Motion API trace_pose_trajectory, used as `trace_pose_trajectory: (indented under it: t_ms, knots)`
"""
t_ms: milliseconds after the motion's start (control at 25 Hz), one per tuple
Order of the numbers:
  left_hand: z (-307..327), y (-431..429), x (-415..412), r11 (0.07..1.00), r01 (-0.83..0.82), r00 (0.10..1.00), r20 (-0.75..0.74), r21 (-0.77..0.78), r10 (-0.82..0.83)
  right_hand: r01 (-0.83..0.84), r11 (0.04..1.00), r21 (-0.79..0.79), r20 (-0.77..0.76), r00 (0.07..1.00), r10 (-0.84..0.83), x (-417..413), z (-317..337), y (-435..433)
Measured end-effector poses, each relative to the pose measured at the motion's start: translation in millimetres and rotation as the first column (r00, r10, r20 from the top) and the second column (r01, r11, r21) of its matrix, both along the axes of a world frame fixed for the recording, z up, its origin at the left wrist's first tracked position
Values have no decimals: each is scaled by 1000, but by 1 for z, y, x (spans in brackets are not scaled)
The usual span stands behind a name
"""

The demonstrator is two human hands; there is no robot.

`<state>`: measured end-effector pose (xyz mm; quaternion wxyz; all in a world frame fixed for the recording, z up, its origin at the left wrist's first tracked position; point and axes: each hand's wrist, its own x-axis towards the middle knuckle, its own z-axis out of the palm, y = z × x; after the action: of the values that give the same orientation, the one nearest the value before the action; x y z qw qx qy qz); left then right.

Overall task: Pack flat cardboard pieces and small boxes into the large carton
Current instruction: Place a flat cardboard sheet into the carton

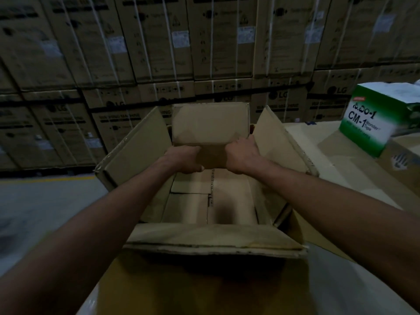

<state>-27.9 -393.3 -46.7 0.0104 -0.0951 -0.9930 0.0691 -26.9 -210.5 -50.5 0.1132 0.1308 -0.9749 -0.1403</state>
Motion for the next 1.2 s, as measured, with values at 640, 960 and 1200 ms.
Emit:
trace_pose_trajectory:
  t_ms: [640,960,1200]
  knots:
    - [7,88,262,813,151,899,-420,563,123,-278,789,-548,-326,939,104,209,11,100]
    - [-8,145,326,681,288,860,-495,673,125,-271,692,-669,-343,939,36,305,-6,147]
    - [-25,235,368,579,387,849,-522,718,80,-233,624,-746,-336,941,-51,363,-29,240]
